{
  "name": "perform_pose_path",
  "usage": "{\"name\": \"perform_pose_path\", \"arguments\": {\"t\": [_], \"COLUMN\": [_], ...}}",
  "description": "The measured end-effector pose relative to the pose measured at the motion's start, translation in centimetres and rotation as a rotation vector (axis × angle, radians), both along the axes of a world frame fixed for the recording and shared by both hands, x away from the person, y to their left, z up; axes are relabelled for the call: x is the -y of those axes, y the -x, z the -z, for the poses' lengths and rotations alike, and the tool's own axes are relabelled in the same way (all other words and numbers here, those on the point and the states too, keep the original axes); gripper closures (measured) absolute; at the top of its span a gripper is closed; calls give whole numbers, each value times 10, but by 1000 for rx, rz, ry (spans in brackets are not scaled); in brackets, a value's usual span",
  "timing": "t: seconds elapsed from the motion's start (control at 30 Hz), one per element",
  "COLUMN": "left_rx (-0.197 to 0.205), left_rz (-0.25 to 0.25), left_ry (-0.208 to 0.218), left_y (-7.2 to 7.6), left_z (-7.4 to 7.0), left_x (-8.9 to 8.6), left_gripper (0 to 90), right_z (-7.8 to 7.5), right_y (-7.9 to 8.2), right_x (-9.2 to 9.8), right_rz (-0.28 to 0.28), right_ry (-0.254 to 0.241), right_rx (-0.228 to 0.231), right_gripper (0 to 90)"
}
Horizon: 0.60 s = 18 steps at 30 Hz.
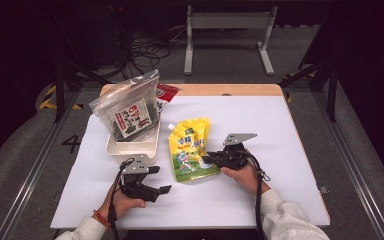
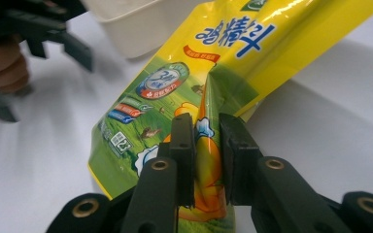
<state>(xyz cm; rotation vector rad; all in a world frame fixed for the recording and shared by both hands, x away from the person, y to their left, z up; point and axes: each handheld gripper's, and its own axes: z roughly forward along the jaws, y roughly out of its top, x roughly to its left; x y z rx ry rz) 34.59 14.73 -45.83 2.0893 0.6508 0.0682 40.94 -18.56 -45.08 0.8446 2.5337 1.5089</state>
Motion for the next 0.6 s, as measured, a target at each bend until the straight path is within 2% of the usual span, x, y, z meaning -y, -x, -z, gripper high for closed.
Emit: {"name": "perform_pose_path", "arguments": {"t": [0.07,0.13,0.23,0.3,0.37,0.43,0.53,0.6], "left_rx": [-6,-14,-72,-103,-115,-129,-161,-156], "left_rz": [0,4,-22,-17,-33,-27,-9,8], "left_ry": [-2,-21,-41,-33,-18,-4,37,54], "left_y": [-1,-3,-10,-15,-19,-21,-27,-27], "left_z": [1,4,9,11,11,11,12,11], "left_x": [2,8,19,23,26,26,29,30], "left_gripper": [171,171,160,147,140,124,119,130], "right_z": [-1,-3,-2,-2,-2,-2,-2,-1], "right_y": [5,15,27,32,35,37,40,40], "right_x": [0,1,1,1,2,2,5,6], "right_rz": [-8,-33,-71,-82,-104,-101,-113,-112], "right_ry": [4,1,0,-4,-7,-8,-31,-36], "right_rx": [15,37,40,45,46,54,67,65], "right_gripper": [780,790,794,796,799,799,800,800]}}
